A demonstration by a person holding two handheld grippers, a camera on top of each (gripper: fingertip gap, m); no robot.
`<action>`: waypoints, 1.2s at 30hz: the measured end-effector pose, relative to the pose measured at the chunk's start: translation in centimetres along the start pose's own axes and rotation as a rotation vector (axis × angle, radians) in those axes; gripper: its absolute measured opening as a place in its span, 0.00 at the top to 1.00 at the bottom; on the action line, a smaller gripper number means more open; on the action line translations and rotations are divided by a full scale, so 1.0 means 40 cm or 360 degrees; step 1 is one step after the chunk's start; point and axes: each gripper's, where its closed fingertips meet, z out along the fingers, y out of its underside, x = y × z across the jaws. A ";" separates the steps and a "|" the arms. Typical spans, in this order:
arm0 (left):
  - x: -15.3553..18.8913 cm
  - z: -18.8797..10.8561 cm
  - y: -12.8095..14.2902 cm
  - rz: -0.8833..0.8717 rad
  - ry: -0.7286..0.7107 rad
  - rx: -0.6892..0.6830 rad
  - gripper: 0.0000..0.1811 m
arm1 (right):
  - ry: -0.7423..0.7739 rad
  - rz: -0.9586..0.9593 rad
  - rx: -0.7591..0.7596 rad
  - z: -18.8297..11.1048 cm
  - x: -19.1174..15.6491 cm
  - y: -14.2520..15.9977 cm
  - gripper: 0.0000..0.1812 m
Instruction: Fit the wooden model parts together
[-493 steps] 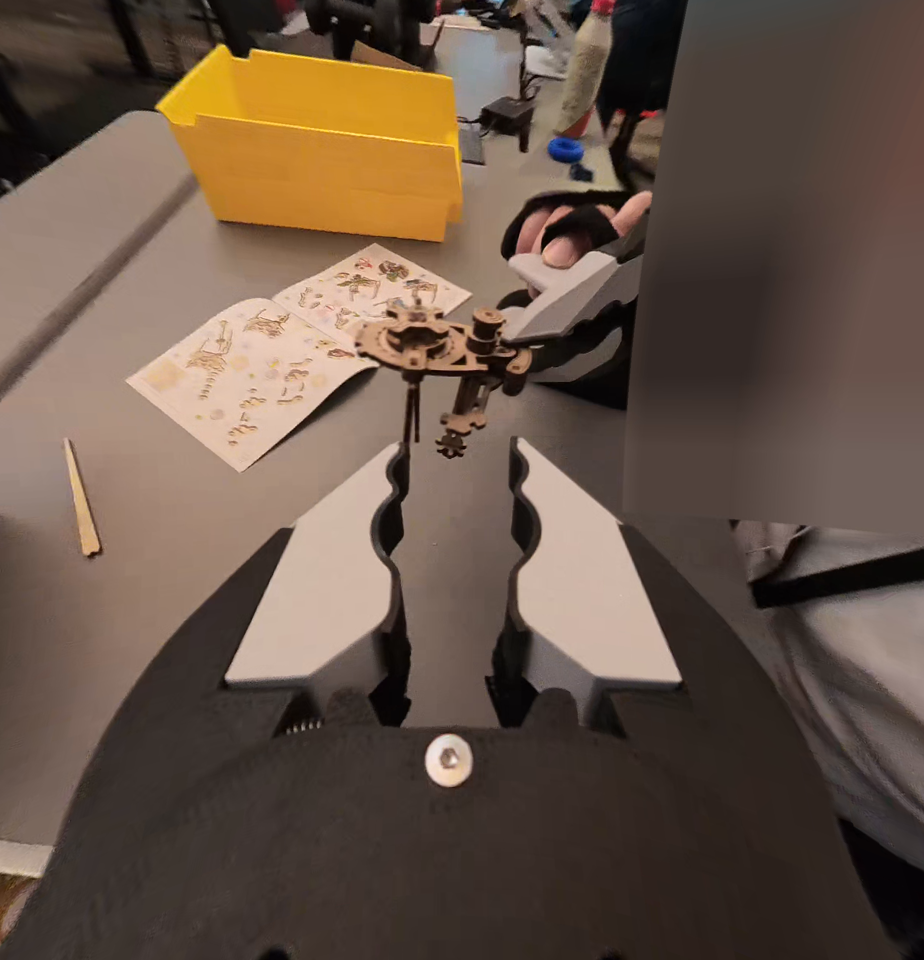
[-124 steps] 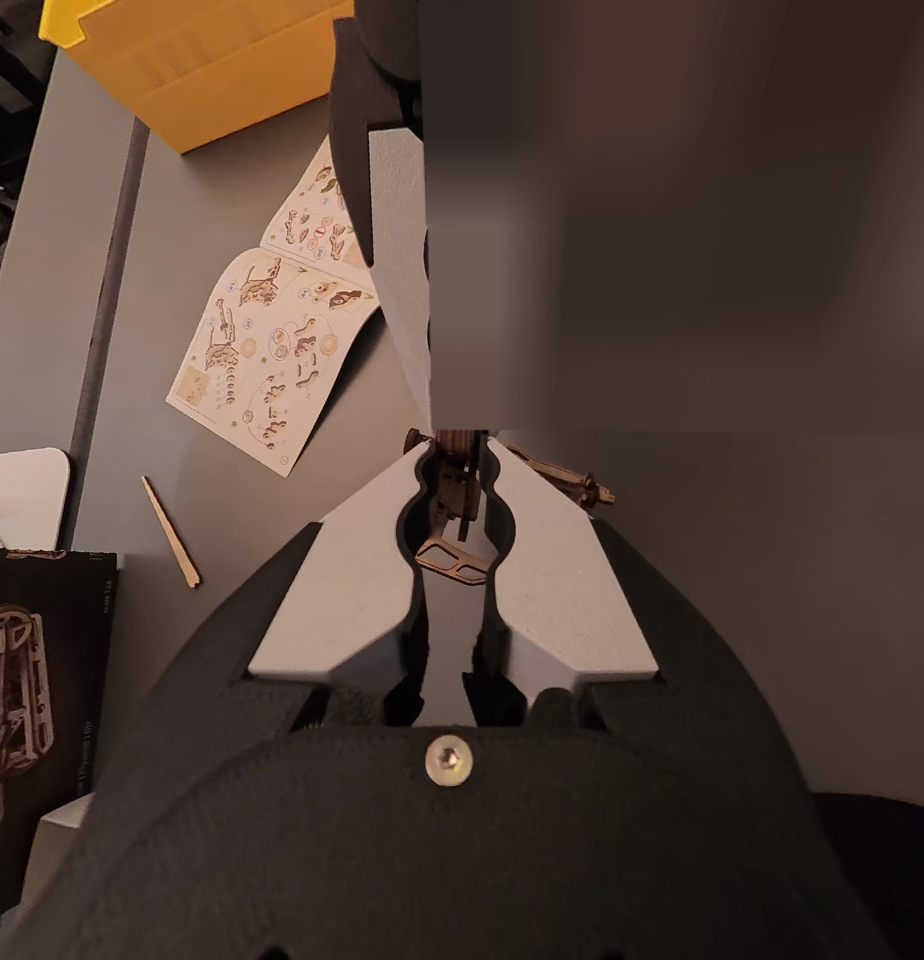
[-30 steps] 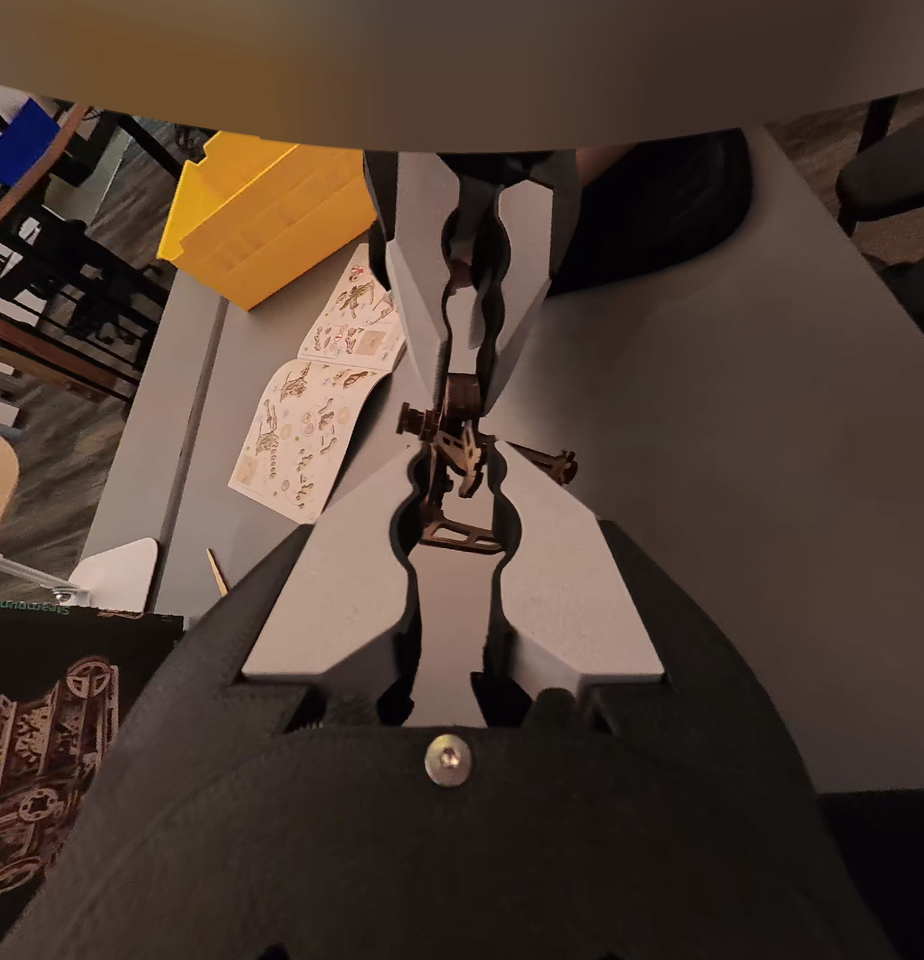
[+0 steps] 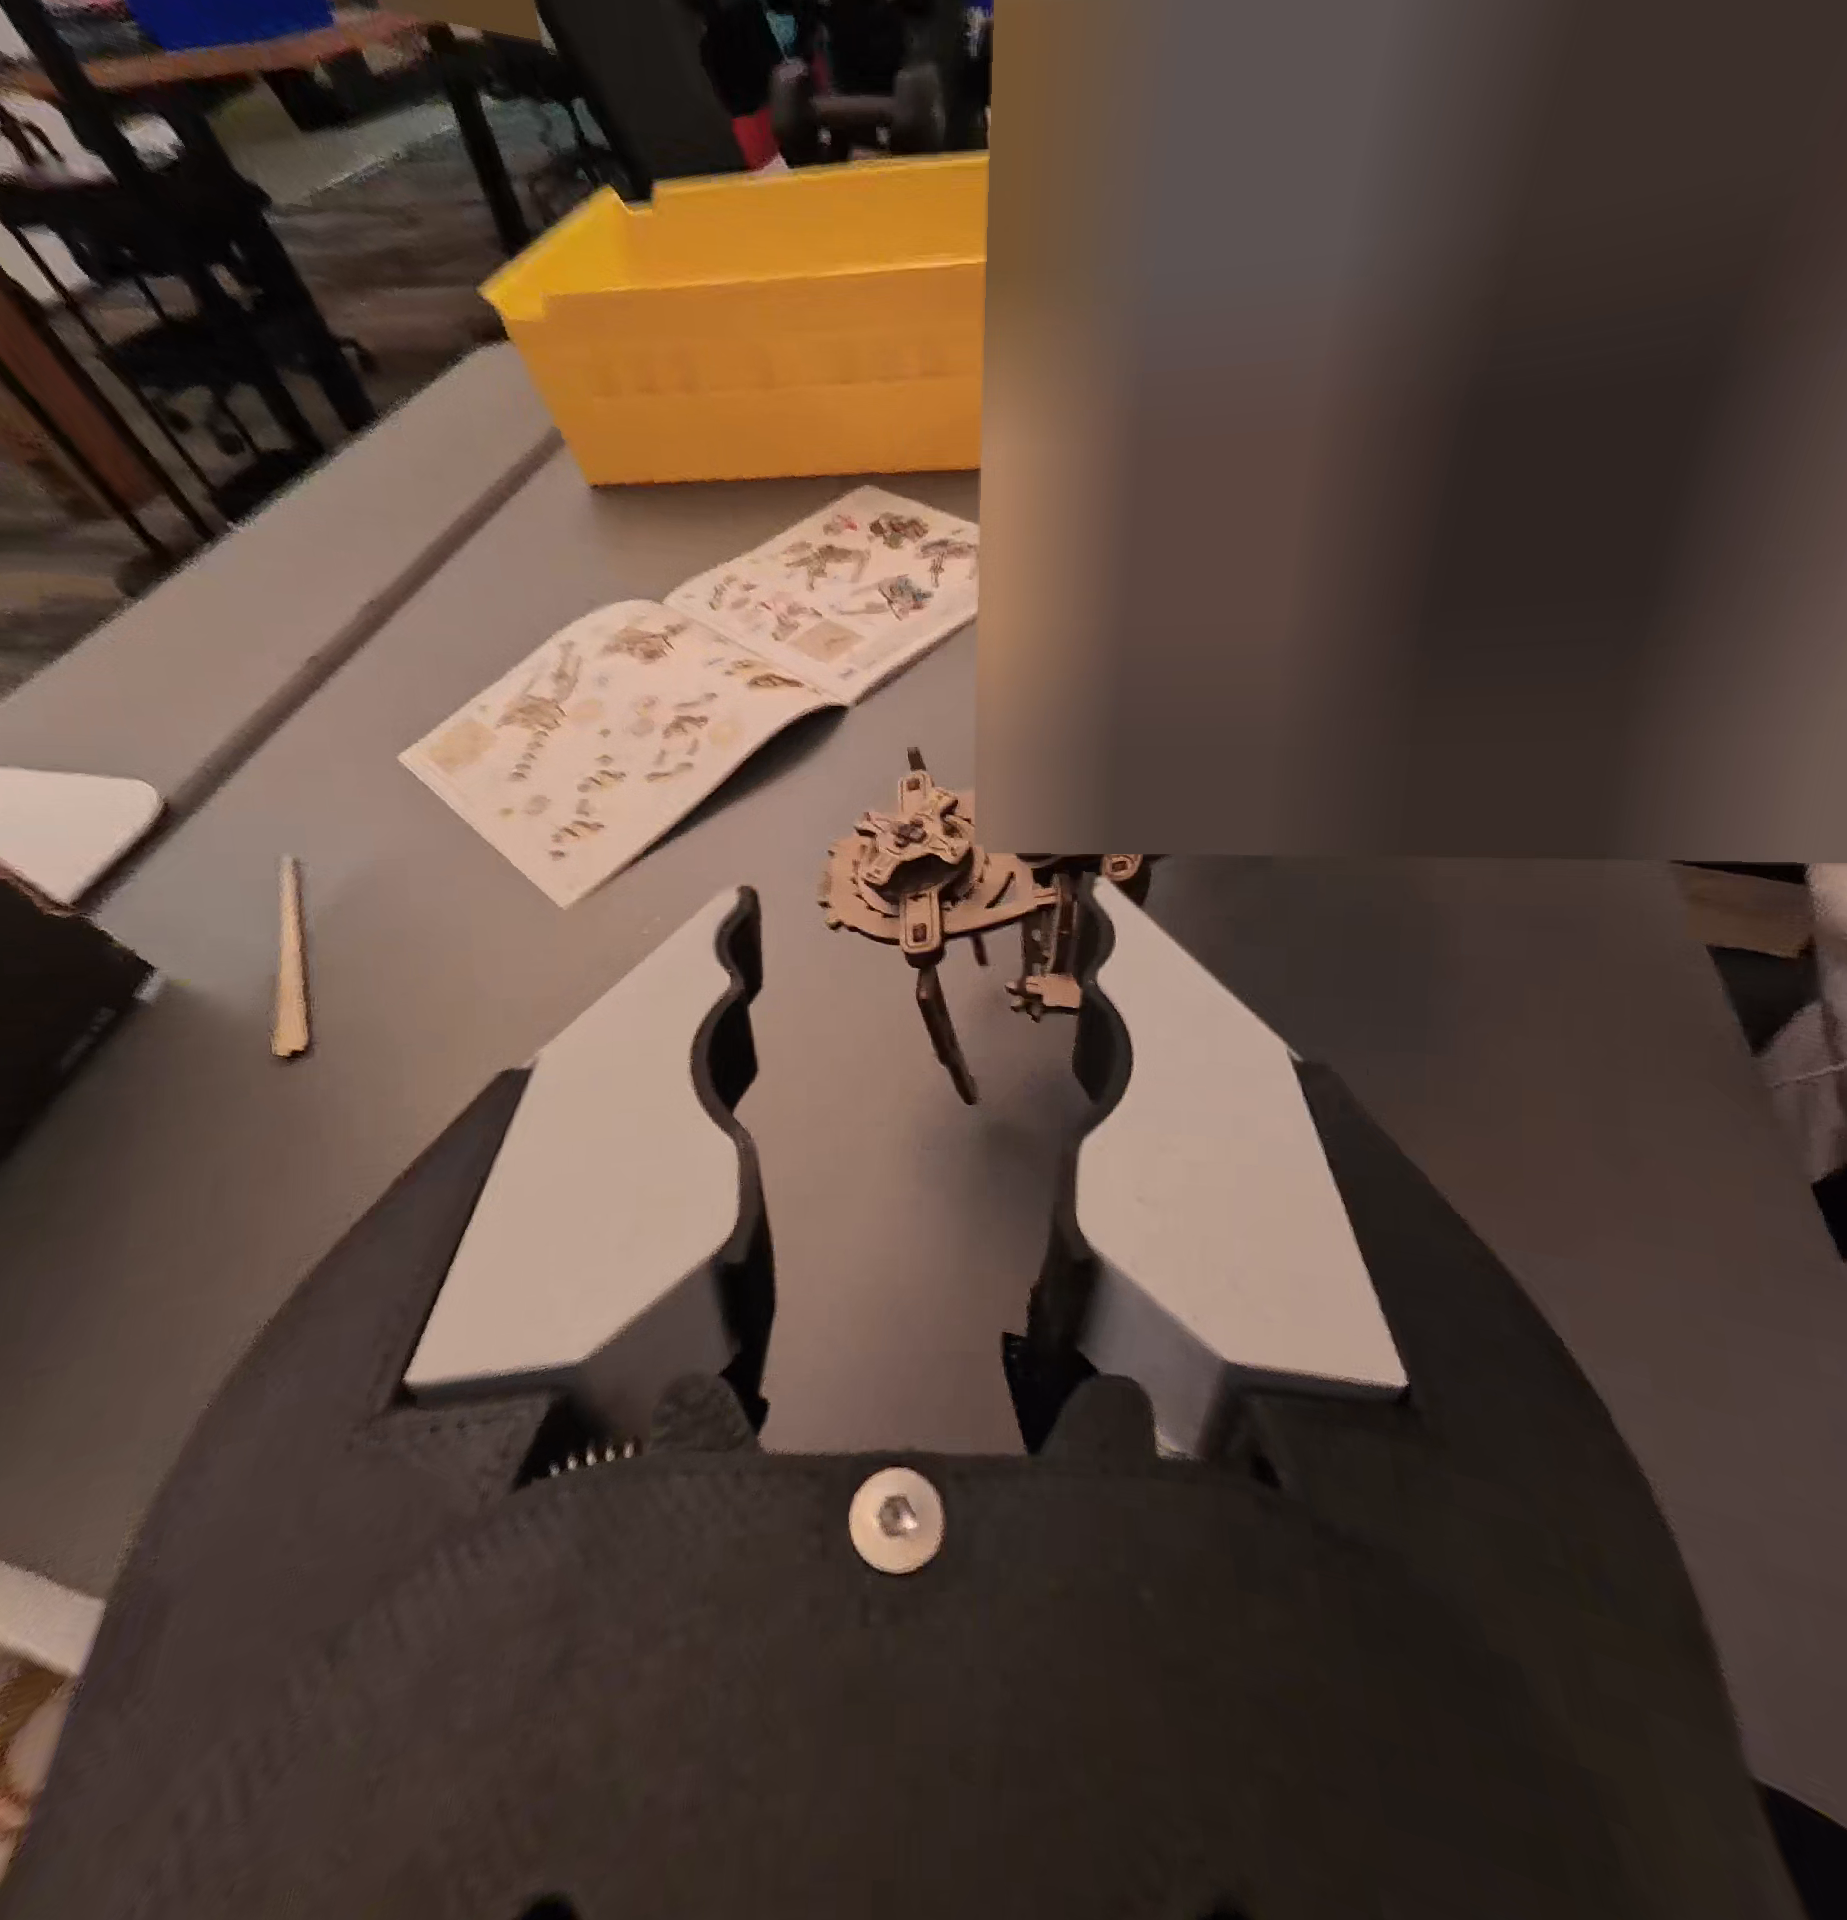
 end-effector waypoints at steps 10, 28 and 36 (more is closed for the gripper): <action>0.024 0.048 0.046 -0.0018 0.0014 -0.0090 0.71 | 0.0036 -0.0140 -0.0040 0.002 -0.005 -0.004 0.93; 0.022 0.053 0.056 -0.0147 -0.0009 0.0037 0.74 | -0.0009 -0.0117 -0.0029 0.009 -0.025 0.000 0.93; 0.018 0.009 0.020 -0.0060 -0.0006 0.0135 0.64 | 0.0040 -0.0386 0.0005 0.001 -0.039 -0.029 0.92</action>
